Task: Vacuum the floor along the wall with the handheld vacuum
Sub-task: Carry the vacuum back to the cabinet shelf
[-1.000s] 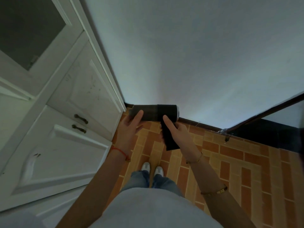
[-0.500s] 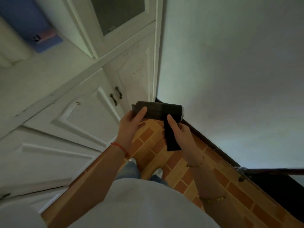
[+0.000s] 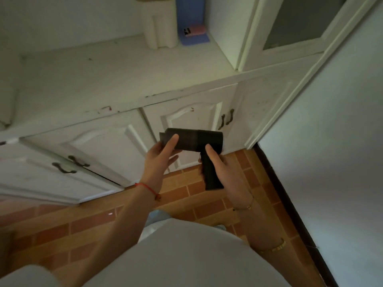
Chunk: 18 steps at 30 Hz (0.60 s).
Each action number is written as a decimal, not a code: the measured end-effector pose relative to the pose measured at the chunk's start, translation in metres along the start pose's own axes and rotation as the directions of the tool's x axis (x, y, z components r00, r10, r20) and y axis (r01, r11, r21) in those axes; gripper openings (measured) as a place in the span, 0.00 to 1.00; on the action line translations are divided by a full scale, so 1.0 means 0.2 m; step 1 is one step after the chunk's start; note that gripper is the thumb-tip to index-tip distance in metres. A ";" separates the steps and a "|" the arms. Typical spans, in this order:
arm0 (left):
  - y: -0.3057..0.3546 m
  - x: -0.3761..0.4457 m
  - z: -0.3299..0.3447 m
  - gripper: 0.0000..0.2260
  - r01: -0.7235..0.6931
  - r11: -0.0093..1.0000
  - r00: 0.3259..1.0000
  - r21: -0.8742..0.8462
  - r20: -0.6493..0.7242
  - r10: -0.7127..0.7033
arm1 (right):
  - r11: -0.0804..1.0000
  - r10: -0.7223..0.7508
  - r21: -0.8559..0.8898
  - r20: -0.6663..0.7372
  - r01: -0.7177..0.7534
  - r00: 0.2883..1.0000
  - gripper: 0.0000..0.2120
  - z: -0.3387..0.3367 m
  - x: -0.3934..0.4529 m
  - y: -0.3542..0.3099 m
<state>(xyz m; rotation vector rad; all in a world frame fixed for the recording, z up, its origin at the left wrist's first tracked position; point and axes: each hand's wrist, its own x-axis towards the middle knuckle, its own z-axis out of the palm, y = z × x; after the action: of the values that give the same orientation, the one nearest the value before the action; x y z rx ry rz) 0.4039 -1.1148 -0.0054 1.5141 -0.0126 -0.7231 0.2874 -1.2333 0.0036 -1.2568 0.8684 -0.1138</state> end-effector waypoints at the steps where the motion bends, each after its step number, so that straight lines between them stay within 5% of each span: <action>1: 0.01 0.01 -0.08 0.20 -0.009 1.000 1.000 -0.003 -0.015 0.009 | 1.000 -0.002 -0.008 0.018 0.002 1.000 0.24 0.08 0.02 0.00; 5: 0.09 0.06 -0.43 0.29 -0.036 0.999 0.996 -0.011 -0.079 0.035 | 0.999 -0.007 -0.047 0.078 0.010 0.997 0.21 0.45 0.11 0.00; 18: 0.34 0.23 -1.45 0.26 -0.116 0.993 0.975 -0.021 -0.193 0.110 | 0.994 -0.056 -0.084 0.208 0.075 0.977 0.20 1.53 0.22 -0.06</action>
<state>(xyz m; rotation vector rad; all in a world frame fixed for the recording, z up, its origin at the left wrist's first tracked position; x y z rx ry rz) 0.5961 -0.8820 0.0083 1.5338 0.0569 -0.4827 0.5133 -1.0217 0.0041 -1.3573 0.6599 0.0042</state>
